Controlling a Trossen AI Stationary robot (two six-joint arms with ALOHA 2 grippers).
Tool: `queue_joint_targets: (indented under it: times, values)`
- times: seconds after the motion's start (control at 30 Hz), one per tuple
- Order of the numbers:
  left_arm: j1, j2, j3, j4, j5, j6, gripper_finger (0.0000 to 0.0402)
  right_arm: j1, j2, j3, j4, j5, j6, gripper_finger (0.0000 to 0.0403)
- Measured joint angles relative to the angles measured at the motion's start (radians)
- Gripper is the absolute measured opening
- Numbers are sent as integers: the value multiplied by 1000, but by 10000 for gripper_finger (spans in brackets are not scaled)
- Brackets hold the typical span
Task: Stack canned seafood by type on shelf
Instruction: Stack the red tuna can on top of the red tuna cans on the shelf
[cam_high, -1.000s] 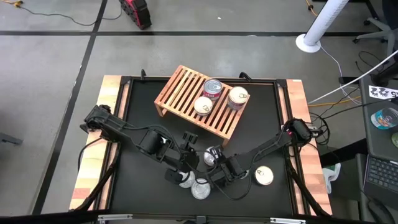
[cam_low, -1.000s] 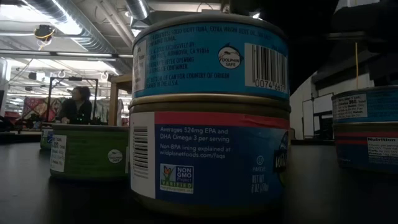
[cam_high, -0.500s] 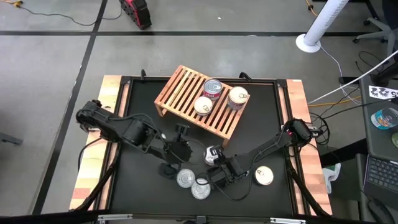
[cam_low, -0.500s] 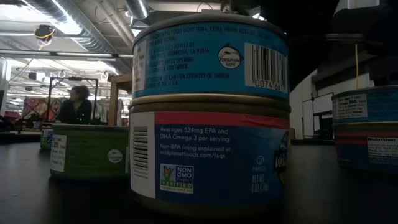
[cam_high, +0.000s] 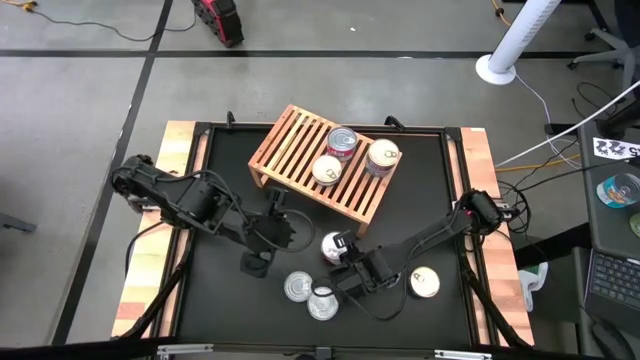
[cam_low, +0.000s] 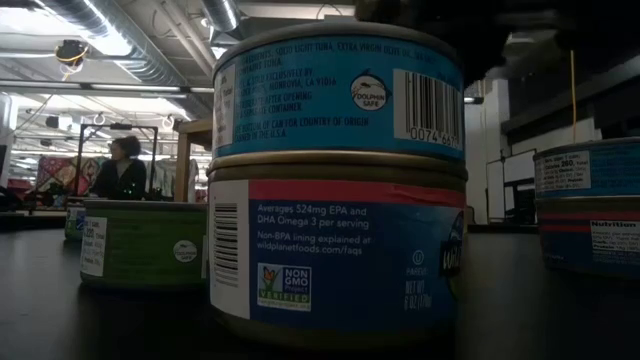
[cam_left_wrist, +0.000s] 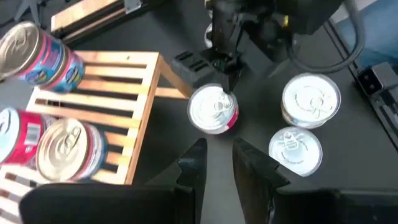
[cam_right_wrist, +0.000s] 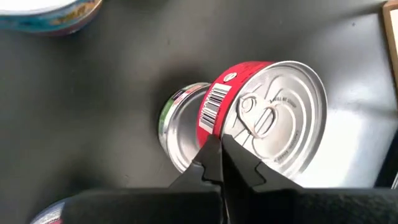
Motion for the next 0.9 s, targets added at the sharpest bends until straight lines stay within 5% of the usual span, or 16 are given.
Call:
queue_joint_targets:
  times: [0.33,0.9]
  values:
    - [0,-6,0,-134,-4,-69,72,-24,0,107,-21,-1,-69,0]
    - [0,-6,0,-238,-4,-166,72,-52,-1,514,-274,15,-199,0]
